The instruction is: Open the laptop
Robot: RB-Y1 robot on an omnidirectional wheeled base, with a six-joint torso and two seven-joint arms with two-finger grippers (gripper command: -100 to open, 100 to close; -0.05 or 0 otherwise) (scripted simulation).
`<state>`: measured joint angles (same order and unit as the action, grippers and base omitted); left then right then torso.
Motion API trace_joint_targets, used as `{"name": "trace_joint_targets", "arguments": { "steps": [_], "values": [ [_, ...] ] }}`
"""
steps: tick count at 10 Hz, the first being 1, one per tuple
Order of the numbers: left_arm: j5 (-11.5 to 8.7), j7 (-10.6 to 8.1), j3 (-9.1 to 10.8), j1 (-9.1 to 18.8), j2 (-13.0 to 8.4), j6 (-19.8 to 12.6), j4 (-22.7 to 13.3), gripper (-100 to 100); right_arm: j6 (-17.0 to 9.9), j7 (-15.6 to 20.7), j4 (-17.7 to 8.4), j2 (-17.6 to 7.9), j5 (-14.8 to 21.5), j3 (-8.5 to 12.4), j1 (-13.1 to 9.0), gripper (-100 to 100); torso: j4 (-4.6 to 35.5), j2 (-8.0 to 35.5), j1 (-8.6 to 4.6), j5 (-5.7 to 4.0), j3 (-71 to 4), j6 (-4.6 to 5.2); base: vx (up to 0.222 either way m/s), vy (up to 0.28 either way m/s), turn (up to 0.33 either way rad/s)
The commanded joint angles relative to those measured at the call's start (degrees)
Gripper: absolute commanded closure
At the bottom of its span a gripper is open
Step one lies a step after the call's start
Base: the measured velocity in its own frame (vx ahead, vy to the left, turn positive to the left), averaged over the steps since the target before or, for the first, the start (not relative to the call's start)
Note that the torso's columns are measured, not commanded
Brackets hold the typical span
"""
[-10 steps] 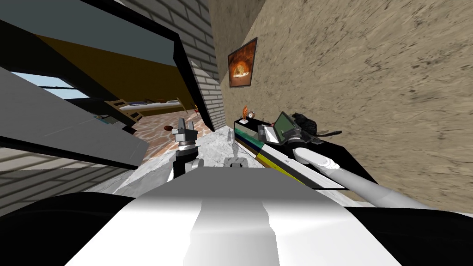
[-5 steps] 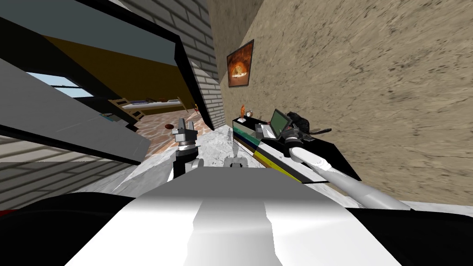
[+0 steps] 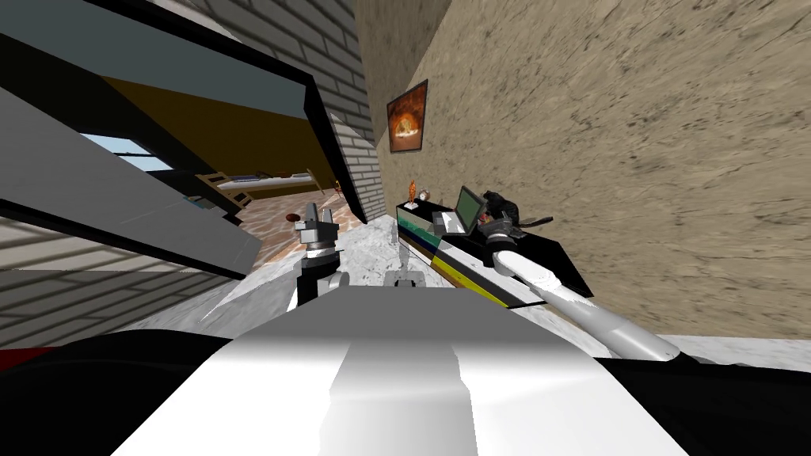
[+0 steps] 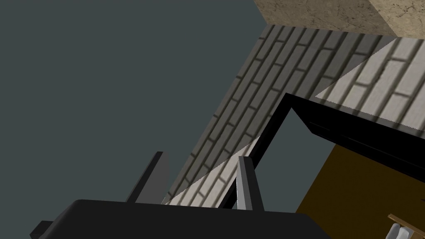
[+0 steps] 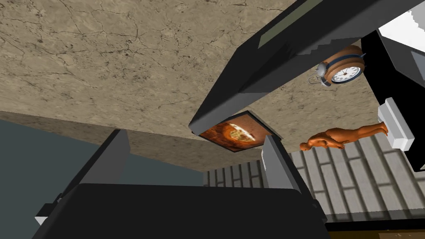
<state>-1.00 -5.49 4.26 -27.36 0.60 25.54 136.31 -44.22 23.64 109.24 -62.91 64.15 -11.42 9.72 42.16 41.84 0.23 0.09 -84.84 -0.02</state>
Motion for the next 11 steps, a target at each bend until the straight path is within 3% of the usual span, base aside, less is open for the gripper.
{"name": "trace_joint_targets", "arguments": {
  "steps": [1,2,10,11],
  "values": [
    [0.00,0.00,0.00,0.00,0.00,0.00,0.00,0,0.13,0.04,-0.04,-0.05,-0.12,0.07,-0.06,100,0.03,0.18,-0.09,-0.04,0.09,0.01,0.000,0.000,0.000],
    [0.00,0.00,0.00,0.00,0.00,0.00,0.00,0,-1.66,1.75,0.50,-0.78,2.76,-1.31,1.28,100,0.11,0.42,-0.17,-0.07,0.26,0.02,0.036,0.039,0.020],
    [0.00,0.00,0.00,0.00,0.00,0.00,0.00,0,-8.75,8.58,2.66,-3.70,14.37,-6.77,6.62,100,0.12,0.42,-0.24,-0.09,0.26,0.02,0.050,0.052,0.011],
    [0.00,0.00,0.00,0.00,0.00,0.00,0.00,0,-8.11,8.09,2.53,-3.36,13.46,-6.42,6.15,100,0.12,0.43,-0.24,-0.09,0.27,0.02,0.021,0.018,0.001]
  ]
}}
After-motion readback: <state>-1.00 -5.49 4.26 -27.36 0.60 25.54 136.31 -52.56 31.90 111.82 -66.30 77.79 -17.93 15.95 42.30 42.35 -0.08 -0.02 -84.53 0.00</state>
